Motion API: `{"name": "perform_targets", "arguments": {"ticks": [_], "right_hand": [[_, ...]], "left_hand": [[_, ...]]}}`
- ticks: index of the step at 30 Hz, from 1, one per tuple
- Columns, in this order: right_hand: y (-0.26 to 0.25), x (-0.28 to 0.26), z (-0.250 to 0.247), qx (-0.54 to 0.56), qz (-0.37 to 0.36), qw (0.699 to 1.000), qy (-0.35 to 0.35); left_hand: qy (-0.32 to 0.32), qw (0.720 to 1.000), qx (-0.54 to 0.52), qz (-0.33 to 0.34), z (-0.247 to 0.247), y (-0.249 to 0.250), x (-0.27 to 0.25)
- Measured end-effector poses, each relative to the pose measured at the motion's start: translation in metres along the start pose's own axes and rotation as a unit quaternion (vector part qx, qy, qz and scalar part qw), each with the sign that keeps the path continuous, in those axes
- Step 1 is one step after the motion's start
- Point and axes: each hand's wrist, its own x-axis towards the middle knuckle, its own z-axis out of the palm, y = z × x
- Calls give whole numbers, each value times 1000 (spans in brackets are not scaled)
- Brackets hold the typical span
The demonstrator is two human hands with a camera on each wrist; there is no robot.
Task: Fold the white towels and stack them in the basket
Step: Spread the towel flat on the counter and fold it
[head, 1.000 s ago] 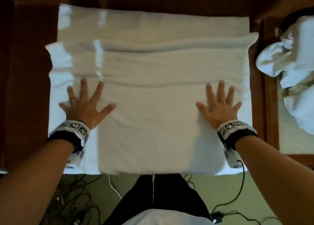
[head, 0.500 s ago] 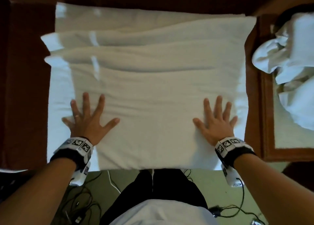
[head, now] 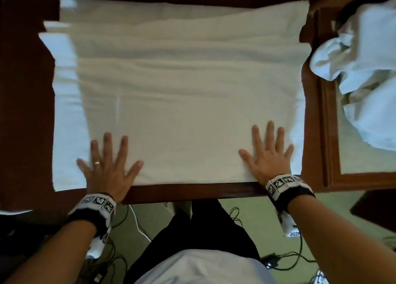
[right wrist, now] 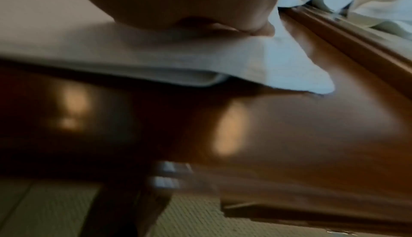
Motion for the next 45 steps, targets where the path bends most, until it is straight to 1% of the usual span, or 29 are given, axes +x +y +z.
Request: {"name": "perform_targets", "arguments": {"ticks": [3, 5, 6, 8, 9, 10, 11, 12, 14, 17, 20, 22, 24, 25, 26, 27, 28, 29, 31, 32, 33, 34, 35, 36, 38, 39, 43, 44, 45], "right_hand": [[8, -2, 8, 9, -6, 1000, 11], [8, -2, 6, 65, -2, 997, 51], [10, -3, 5, 119, 11, 988, 101], [22, -11, 4, 220, 69, 944, 236], [30, -17, 5, 234, 116, 922, 285], [39, -23, 6, 235, 166, 909, 302], [47, -28, 9, 235, 215, 903, 289], [54, -34, 13, 236, 258, 902, 255], [61, -45, 21, 231, 305, 904, 192], [67, -54, 29, 244, 299, 905, 180], [71, -56, 21, 259, 322, 890, 194], [65, -58, 4, 292, 325, 862, 257], [47, -61, -20, 342, 301, 817, 352], [33, -61, -31, 364, 274, 796, 398], [19, -60, -40, 378, 236, 782, 435], [2, -57, -46, 384, 188, 780, 458], [-15, -52, -49, 383, 133, 791, 459], [-33, -48, -49, 377, 66, 816, 434], [-68, -42, -37, 347, -69, 882, 312], [-79, -42, -27, 320, -117, 904, 257], [-82, -42, -15, 294, -145, 916, 233], [-77, -43, -2, 270, -146, 921, 241], [-65, -44, 10, 245, -122, 925, 261], [-49, -46, 21, 213, -79, 934, 276], [-16, -53, 38, 122, 25, 957, 262], [-4, -57, 43, 81, 50, 963, 252], [22, -59, 45, 30, 41, 964, 262], [28, -59, 42, 36, 59, 960, 270], [35, -60, 38, 62, 97, 955, 273]], "left_hand": [[15, 1000, 11, -1, 15, -6, -9], [41, 999, 8, -10, 14, 1, -8], [63, 998, 5, -3, 15, 6, -7], [87, 996, 8, 28, 16, 17, -6], [92, 995, 14, 45, 18, 22, -5], [95, 994, 19, 56, 22, 26, -4], [101, 993, 23, 60, 26, 30, -4], [109, 992, 24, 58, 31, 32, -4], [127, 990, 19, 51, 36, 34, -4], [142, 988, 6, 57, 33, 37, -1], [159, 984, -4, 77, 33, 38, 4], [170, 982, -3, 79, 36, 38, 5], [177, 981, 0, 76, 36, 39, 5], [178, 981, 0, 76, 35, 40, 5], [180, 981, 0, 77, 33, 40, 5], [180, 981, 1, 77, 32, 40, 5], [179, 981, 3, 77, 32, 40, 5], [180, 981, 5, 77, 32, 40, 4], [185, 980, -1, 79, 32, 40, 4], [189, 979, -5, 79, 32, 39, 4], [193, 978, -7, 80, 32, 39, 4], [196, 977, -8, 81, 32, 39, 4], [201, 976, -11, 82, 32, 39, 4], [205, 975, -16, 83, 32, 39, 4], [208, 975, -22, 81, 32, 39, 4], [207, 975, -23, 79, 32, 39, 5], [214, 974, -20, 77, 33, 39, 5], [215, 973, -19, 78, 34, 39, 5], [215, 973, -17, 78, 34, 39, 5]]}}
